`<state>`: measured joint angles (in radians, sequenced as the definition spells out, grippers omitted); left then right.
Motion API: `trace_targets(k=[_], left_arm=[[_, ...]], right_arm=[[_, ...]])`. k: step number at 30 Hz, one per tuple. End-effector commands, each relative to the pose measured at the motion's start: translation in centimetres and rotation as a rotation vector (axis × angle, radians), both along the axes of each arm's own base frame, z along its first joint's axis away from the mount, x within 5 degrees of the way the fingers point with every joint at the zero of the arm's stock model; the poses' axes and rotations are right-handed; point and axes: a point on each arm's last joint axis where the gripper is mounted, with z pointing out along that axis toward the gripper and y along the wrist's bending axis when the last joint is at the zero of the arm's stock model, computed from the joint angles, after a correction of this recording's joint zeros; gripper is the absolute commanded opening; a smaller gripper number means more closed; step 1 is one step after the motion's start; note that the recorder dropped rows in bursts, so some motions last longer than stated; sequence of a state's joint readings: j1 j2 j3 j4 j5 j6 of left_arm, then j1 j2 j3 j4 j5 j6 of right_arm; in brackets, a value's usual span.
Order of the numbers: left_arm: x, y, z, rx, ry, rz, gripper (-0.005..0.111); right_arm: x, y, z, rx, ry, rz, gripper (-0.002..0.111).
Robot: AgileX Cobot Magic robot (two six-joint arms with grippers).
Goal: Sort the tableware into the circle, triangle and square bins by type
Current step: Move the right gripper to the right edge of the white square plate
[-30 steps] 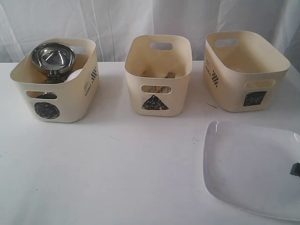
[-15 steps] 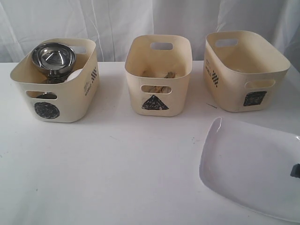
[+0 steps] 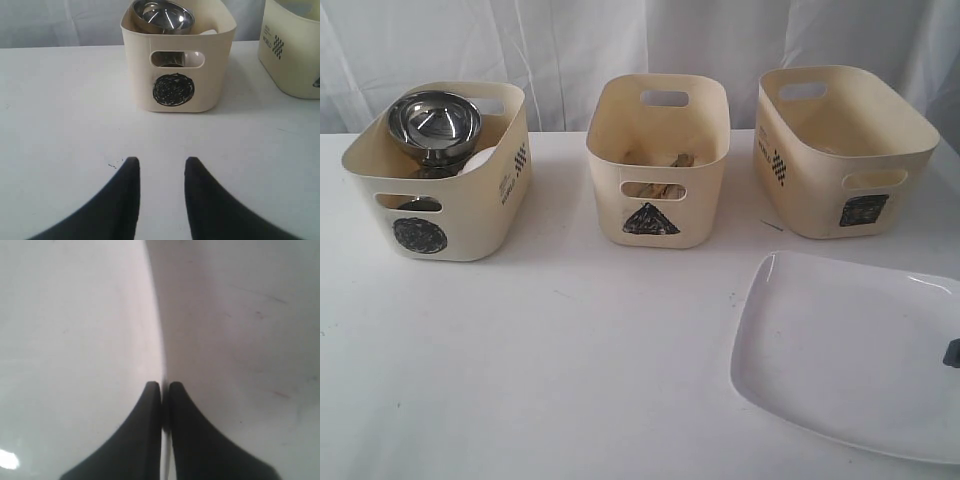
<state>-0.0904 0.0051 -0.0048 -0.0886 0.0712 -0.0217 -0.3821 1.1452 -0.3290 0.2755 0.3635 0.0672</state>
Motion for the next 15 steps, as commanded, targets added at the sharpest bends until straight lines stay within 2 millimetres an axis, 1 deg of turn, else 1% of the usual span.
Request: trace_targets(k=[1, 15], left_arm=[[0.0, 0.0, -0.2, -0.006, 0.004, -0.004, 0.036], [0.0, 0.0, -0.2, -0.006, 0.004, -0.004, 0.036]], right_arm=[[0.1, 0.0, 0.1, -0.013, -0.009, 0.018, 0.000], [0.5, -0.2, -1.0, -0.011, 0.031, 0.026, 0.000]])
